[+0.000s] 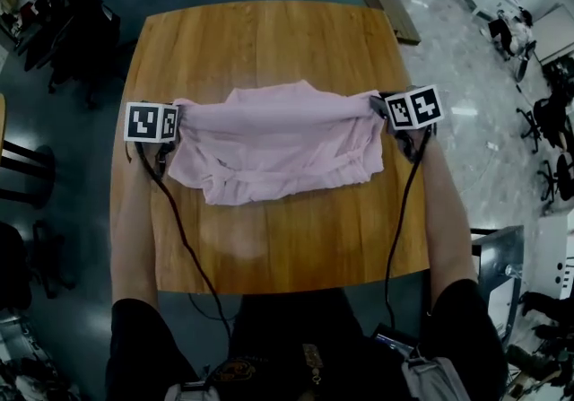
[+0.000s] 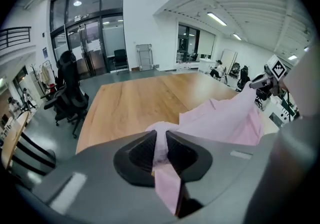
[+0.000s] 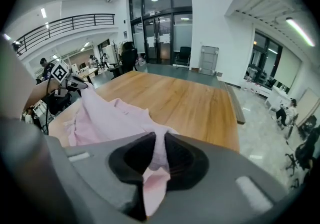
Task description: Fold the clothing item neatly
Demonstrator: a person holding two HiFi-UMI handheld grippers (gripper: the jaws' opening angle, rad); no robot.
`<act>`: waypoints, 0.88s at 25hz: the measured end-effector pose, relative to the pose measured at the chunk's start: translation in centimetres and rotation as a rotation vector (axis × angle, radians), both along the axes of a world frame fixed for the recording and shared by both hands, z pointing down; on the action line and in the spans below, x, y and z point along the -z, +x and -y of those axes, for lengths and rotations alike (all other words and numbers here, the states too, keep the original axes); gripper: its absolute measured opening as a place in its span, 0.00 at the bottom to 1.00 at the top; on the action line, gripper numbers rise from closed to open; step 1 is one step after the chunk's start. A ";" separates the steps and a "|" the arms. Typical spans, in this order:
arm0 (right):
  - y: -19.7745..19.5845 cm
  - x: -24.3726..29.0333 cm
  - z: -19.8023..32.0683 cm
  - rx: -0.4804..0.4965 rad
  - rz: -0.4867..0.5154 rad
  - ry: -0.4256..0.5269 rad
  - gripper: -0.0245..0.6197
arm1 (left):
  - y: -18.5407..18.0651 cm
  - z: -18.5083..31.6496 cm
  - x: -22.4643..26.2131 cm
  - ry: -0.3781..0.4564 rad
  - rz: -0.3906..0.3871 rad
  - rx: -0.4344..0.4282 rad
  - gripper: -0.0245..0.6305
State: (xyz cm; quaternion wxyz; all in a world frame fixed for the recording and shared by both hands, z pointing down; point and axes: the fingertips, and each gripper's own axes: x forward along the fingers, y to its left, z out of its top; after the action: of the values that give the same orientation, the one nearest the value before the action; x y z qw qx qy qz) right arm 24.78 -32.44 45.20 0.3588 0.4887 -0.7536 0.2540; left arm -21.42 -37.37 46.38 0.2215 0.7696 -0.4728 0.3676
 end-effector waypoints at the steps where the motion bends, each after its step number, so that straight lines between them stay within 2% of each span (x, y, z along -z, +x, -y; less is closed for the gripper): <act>1: 0.2 -1.1 1.0 -0.001 0.001 -0.015 0.13 | 0.1 0.9 -1.2 -0.014 0.010 0.007 0.12; 6: 0.6 -5.9 4.8 0.008 -0.007 -0.069 0.14 | 0.3 3.9 -5.9 -0.064 0.061 0.036 0.15; 9: 0.9 -7.7 7.3 0.016 -0.034 -0.040 0.20 | -0.1 5.6 -7.9 -0.071 0.080 0.075 0.22; 13: 2.1 -7.8 10.2 -0.031 -0.037 0.051 0.30 | -0.6 7.4 -8.0 -0.020 0.059 0.134 0.30; 17: 2.8 -6.6 11.8 -0.054 -0.059 0.127 0.30 | -1.1 8.2 -6.0 0.056 0.072 0.154 0.32; 22: 1.4 -2.4 12.1 -0.003 -0.067 0.265 0.29 | -0.5 7.6 -2.1 0.158 0.093 0.124 0.32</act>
State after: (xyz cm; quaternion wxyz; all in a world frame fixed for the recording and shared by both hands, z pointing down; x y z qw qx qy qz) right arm 26.20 -44.54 47.59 0.3157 0.5412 -0.7675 0.1360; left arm -21.88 -44.96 48.53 0.1604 0.7360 -0.5568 0.3500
